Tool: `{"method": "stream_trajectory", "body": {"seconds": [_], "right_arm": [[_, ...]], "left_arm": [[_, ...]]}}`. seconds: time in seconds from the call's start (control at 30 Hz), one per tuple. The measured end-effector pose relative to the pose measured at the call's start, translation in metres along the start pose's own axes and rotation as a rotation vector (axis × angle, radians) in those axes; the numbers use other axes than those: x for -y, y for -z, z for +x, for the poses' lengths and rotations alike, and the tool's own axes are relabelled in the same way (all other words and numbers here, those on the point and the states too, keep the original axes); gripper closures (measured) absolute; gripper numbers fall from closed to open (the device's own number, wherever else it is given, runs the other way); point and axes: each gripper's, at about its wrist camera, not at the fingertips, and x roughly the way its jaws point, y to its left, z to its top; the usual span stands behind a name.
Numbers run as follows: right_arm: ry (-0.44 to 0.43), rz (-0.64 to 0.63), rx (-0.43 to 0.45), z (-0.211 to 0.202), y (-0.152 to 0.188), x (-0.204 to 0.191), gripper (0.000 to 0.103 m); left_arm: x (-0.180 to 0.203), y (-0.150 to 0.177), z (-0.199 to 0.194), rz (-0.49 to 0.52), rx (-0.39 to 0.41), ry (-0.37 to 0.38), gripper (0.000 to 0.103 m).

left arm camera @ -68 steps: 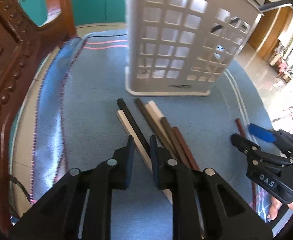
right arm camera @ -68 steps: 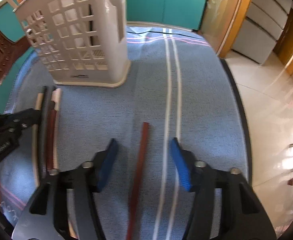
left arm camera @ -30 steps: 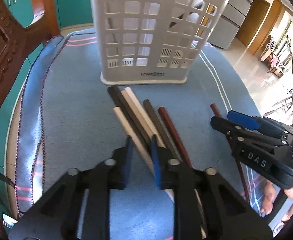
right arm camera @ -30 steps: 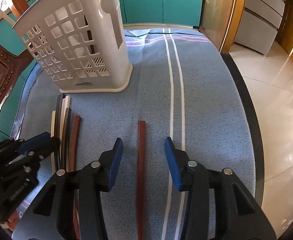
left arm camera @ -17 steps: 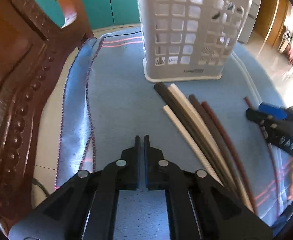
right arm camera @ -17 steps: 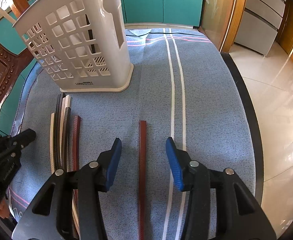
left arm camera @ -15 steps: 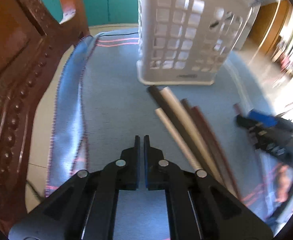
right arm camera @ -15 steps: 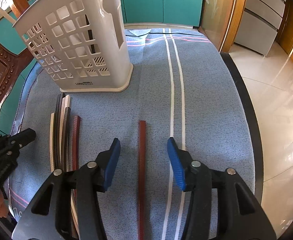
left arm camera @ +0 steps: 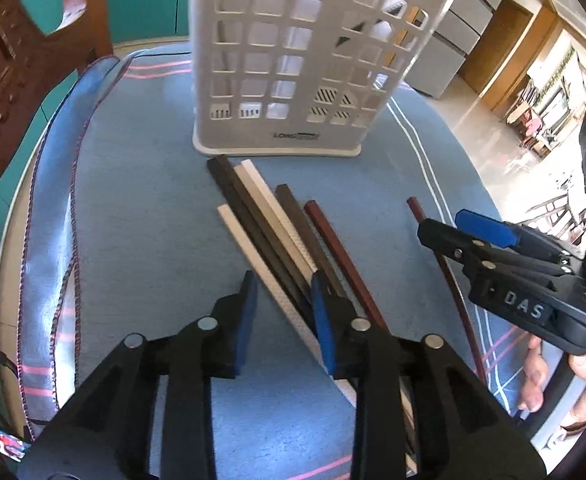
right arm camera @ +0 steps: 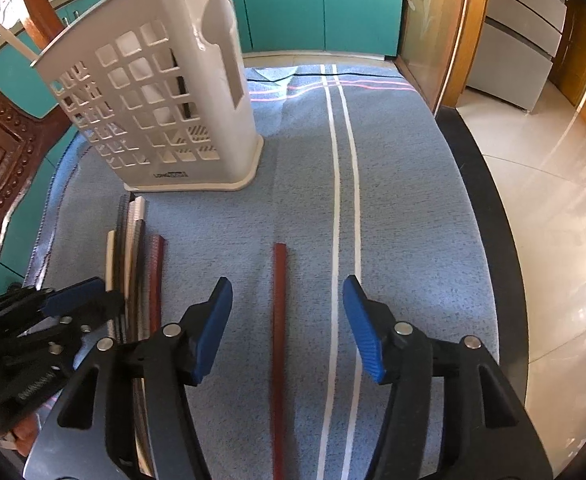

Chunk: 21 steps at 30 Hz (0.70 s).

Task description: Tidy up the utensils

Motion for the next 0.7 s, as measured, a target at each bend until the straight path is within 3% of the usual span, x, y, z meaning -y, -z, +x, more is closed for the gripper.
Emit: {"method": "stream_trajectory", "body": {"seconds": [0.13, 0.2, 0.33, 0.63, 0.7], "right_arm": [[-0.013, -0.011, 0.003, -0.002, 0.001, -0.005, 0.046], [-0.01, -0.009, -0.002, -0.002, 0.0, -0.005, 0.046], [-0.006, -0.005, -0.007, 0.0, 0.0, -0.004, 0.046], [-0.016, -0.032, -0.012, 0.001, 0.003, -0.012, 0.046], [-0.011, -0.024, -0.015, 0.002, 0.003, -0.011, 0.046]], "left_arm": [[0.003, -0.012, 0.015, 0.007, 0.008, -0.029, 0.072], [0.001, -0.013, 0.017, 0.008, 0.005, -0.024, 0.075], [-0.009, -0.012, 0.016, 0.005, -0.005, -0.025, 0.081], [-0.027, -0.011, 0.01, -0.012, -0.015, -0.086, 0.081], [-0.036, -0.011, 0.007, -0.027, -0.019, -0.07, 0.081]]}}
